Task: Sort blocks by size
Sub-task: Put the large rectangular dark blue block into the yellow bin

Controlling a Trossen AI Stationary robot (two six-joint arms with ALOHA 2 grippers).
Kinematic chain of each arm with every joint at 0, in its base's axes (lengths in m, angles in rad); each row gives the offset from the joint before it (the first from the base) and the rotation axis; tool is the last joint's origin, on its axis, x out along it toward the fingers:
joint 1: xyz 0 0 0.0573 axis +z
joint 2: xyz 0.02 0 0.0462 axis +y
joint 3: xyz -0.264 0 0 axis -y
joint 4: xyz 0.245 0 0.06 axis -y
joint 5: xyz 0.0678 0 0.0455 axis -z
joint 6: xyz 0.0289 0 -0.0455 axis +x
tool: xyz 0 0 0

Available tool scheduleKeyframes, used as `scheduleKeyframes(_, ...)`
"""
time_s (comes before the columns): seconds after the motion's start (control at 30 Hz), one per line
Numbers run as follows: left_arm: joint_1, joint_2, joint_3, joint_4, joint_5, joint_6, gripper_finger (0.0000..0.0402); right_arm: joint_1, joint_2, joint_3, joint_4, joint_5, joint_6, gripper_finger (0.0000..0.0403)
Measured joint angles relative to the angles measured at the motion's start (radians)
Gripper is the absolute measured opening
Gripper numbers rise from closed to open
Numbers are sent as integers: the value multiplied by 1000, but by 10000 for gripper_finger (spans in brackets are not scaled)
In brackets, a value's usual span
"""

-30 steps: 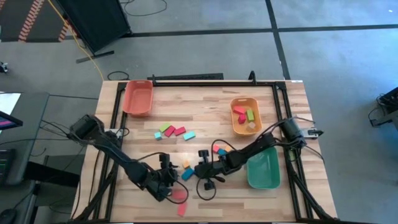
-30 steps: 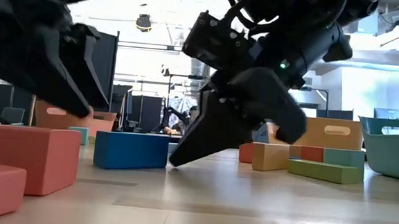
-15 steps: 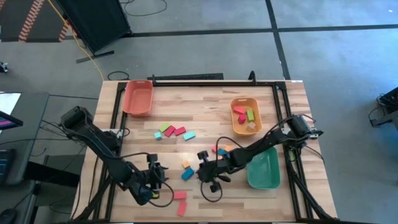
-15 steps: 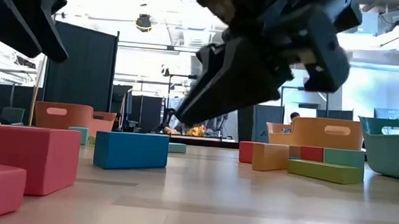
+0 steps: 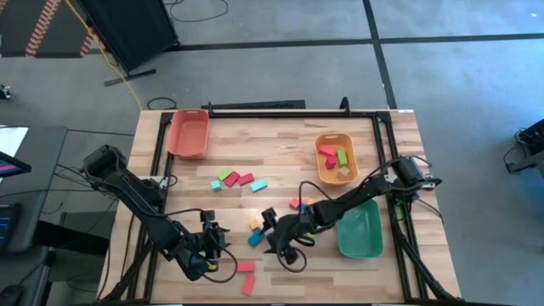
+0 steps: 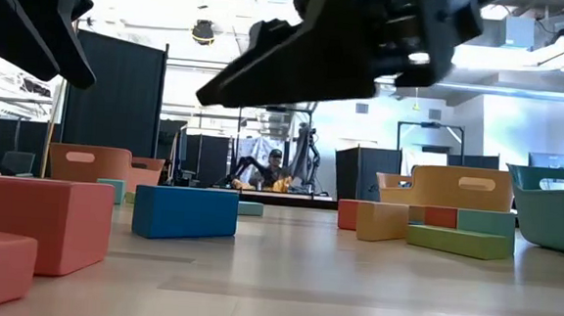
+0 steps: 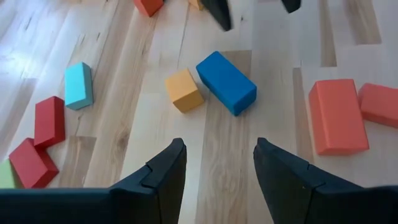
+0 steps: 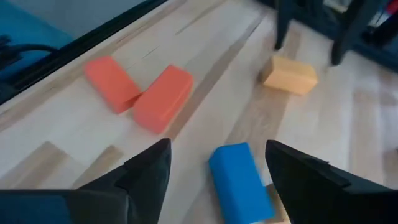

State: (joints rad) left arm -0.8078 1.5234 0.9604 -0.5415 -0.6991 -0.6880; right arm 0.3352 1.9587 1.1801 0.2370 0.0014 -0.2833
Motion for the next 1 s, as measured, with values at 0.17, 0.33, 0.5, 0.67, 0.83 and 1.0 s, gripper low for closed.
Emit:
scheduleKeyframes(0.17, 0, 0, 0, 1, 0, 2, 178, -27, 50, 26, 63, -64, -3, 291)
scheduleKeyframes(0.33, 0, 0, 0, 2, 0, -6, 178, -42, 140, 125, -8, -102, -17, 291)
scheduleKeyframes(0.5, -6, 0, 0, 5, 14, -16, 178, -50, 182, 203, -97, -128, -60, 291)
scheduleKeyframes(0.67, -8, 0, 0, 2, 14, -14, 178, -67, 246, 275, -203, -151, -67, 291)
scheduleKeyframes(0.83, -11, 0, 0, 2, 16, -16, 178, -84, 274, 306, -270, -138, -66, 291)
scheduleKeyframes(1.0, -12, 0, 0, 10, 21, -16, 178, -93, 270, 306, -291, -97, -66, 288)
